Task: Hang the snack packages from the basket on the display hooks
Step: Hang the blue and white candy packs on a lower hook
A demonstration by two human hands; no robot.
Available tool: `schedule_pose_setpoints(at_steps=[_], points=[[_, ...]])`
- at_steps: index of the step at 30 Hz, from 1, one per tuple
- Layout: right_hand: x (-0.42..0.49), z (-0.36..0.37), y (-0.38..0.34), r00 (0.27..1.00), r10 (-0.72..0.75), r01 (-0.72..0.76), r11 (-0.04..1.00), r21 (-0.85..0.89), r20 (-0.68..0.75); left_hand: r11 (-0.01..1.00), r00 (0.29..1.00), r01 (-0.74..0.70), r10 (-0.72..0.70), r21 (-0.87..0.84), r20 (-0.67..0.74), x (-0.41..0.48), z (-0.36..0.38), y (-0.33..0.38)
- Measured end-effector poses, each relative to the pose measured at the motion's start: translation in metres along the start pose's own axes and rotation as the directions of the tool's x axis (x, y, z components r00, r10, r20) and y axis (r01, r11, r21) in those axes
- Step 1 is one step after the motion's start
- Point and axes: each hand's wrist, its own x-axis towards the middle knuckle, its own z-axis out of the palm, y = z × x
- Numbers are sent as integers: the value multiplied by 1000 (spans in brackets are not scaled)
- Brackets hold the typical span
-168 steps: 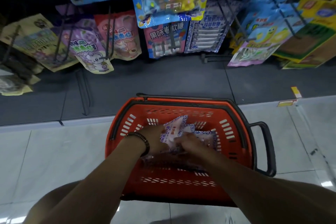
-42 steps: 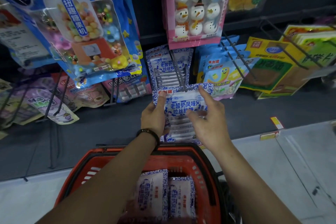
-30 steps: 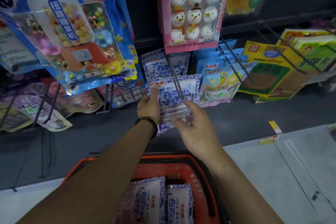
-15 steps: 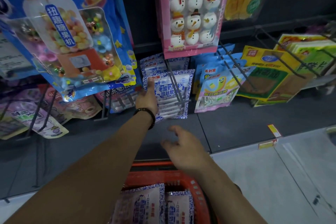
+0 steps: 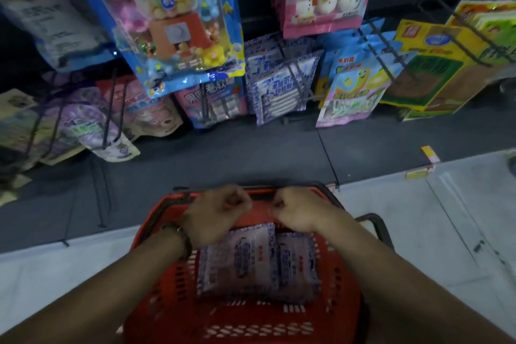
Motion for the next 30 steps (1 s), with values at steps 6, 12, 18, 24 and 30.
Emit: schedule_pose_setpoints(at_steps=[6,12,18,24,30], points=[[44,88,13,974,161,-144,983,-111,159,944,981,12,-76,331,181,-44,-1,-69],[43,161,20,934,344,-351,933,73,98,833,919,-56,-172,551,354,-23,3,-63],[52,183,17,922,357,-383,898,214,151,773,830,-49,-320,632,456,-16,0,-68],[50,176,-10,968,168,-208,951,227,184,830,890,39,-282,556,358,-10,-8,-77],[13,118,-12,998,-46,39,983,178,39,841,952,65,-214,536,221,-22,-17,-100]])
